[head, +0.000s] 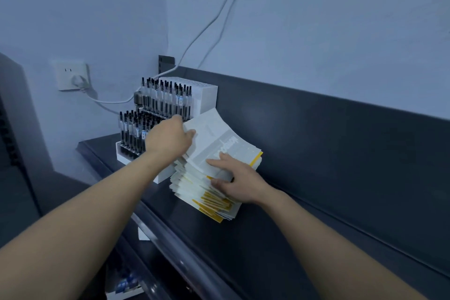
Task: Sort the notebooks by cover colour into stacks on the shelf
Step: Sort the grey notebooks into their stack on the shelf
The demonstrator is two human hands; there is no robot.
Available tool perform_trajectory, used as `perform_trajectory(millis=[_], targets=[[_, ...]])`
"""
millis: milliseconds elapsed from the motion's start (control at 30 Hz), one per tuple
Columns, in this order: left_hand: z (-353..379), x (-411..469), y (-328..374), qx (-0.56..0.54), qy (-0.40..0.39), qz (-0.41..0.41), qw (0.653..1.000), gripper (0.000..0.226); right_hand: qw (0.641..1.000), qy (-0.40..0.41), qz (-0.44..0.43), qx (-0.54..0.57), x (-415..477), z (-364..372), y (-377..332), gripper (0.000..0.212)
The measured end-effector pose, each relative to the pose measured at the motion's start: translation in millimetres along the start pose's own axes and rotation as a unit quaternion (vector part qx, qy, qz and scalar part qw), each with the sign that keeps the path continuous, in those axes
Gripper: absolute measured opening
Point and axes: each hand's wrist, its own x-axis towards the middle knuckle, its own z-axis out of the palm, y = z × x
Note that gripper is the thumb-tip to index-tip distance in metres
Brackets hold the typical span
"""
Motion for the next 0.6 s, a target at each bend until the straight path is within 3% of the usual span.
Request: perform_trajectory(millis=[67, 167, 233, 367, 600], targets=[[-0.3, 1.0, -3.4, -0.012, -0.025, -0.01, 1.0, 0.033, 1.0, 0.016, 0.006, 0.006, 0.8, 3.7, 1.7, 0.06], [1.9, -4.2, 0.2, -0.019, -0.042, -0.018, 0.999, 0.03, 0.989, 0.081, 0.103, -0.066, 4.3, 10.8, 4.0, 0.085], [2.4, -7.6, 4.4, -0.023, -0.041, -0.013, 0.999, 0.034, 0.981, 0.094, 0.136, -0.096, 6.0, 11.1, 4.7, 0.086], [4.3, -11.5, 7.1, -0.005, -0.052, -0.003, 0.999, 0.044, 0.99, 0.067, 0.083, -0.089, 6.7, 6.2, 8.3, 0.081], [-1.5, -17.3, -0.7, -0.039, -0.014, -0.045, 0.998, 0.028, 0.999, 0.044, -0.009, -0.004, 6.8, 4.6, 11.4, 0.058]])
